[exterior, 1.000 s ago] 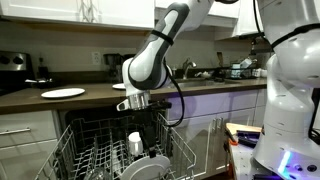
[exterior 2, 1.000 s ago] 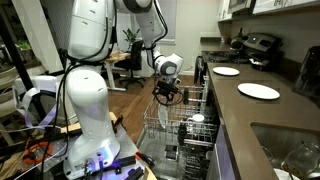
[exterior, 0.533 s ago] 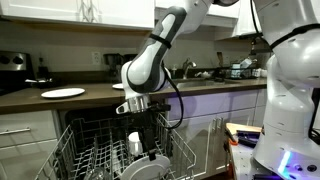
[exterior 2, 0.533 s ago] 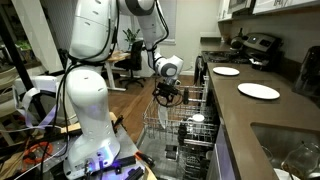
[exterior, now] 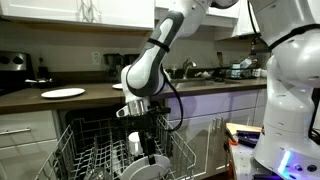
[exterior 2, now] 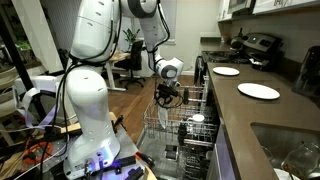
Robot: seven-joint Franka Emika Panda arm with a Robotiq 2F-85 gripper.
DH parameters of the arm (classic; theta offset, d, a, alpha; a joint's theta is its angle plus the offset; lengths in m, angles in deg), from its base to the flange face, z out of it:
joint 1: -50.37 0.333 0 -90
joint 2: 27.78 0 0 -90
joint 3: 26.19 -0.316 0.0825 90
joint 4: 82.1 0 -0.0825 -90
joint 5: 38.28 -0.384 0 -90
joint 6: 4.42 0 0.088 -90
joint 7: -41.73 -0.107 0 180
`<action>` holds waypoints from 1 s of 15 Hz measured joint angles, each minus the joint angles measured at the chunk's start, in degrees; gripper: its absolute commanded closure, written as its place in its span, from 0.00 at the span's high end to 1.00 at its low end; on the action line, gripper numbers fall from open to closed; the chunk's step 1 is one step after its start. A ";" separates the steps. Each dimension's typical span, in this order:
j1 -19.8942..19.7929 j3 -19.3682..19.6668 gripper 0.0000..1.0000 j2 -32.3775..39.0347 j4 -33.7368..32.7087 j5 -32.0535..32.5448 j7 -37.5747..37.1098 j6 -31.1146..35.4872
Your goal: Remove the plate from the dishwasher and put it on the counter top
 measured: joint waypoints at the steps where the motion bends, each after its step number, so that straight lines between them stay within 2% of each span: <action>1: -0.03 0.00 0.14 0.18 -0.06 0.00 0.17 0.00; 3: -0.21 0.00 0.04 0.49 -0.18 0.00 0.71 0.00; 5: -0.74 -0.10 0.01 0.58 -0.26 -0.02 1.76 0.00; 6: -1.04 -0.12 0.05 0.55 -0.34 -0.05 2.31 0.00; 15: -4.93 -0.25 0.04 -0.15 -0.75 -2.27 7.33 -0.27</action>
